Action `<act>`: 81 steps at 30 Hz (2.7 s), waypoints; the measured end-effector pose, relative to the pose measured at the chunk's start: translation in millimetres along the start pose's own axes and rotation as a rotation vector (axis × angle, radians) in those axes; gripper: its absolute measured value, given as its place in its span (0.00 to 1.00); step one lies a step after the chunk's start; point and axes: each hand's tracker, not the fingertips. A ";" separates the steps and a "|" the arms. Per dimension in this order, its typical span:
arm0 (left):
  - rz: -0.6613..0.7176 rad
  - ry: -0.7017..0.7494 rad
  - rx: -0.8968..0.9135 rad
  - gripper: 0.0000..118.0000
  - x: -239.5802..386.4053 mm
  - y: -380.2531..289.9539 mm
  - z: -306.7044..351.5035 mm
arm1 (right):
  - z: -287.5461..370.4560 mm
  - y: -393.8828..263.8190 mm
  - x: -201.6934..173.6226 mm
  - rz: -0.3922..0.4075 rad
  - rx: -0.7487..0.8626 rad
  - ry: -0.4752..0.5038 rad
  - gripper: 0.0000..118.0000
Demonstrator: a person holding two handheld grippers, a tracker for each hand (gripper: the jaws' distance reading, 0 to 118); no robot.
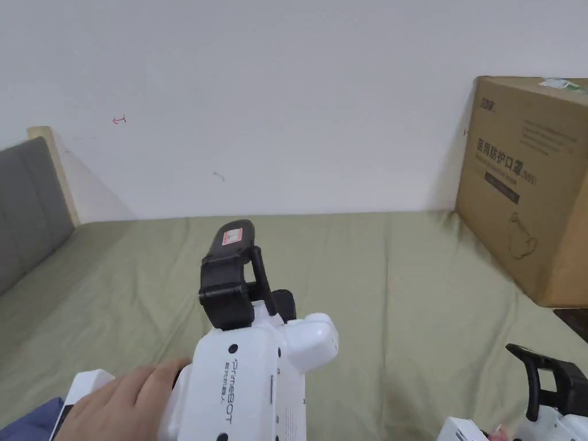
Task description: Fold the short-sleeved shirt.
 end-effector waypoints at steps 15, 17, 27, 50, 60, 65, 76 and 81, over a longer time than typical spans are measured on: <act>1.278 -0.073 -0.242 0.99 -75.4 -67.1 -5.0 | 27.6 -145.6 -106.6 1.834 0.343 0.152 1.00; 1.268 -0.061 -0.248 0.99 -68.1 -63.3 0.5 | 26.3 -146.9 -97.9 1.856 0.306 0.133 1.00; 1.231 -0.114 -0.283 0.98 -55.7 -59.1 -1.2 | 26.6 -144.1 -82.5 1.829 0.259 0.100 1.00; 1.220 -0.130 -0.263 0.99 -50.7 -59.2 2.6 | 24.4 -150.8 -83.3 1.886 0.223 0.060 1.00; 1.199 -0.129 -0.276 0.98 -54.2 -61.5 1.9 | 26.2 -150.9 -87.5 1.852 0.257 0.097 1.00; 1.196 -0.132 -0.265 0.98 -56.9 -61.5 1.8 | 26.4 -149.3 -90.4 1.836 0.271 0.100 1.00; 1.207 -0.248 -0.275 0.01 -55.3 -61.4 -3.6 | 21.1 -148.9 -96.3 1.831 0.107 0.095 0.61; 1.175 -0.221 -0.278 0.01 -49.5 -58.0 1.1 | 15.9 -136.7 -95.7 1.775 0.137 0.043 0.00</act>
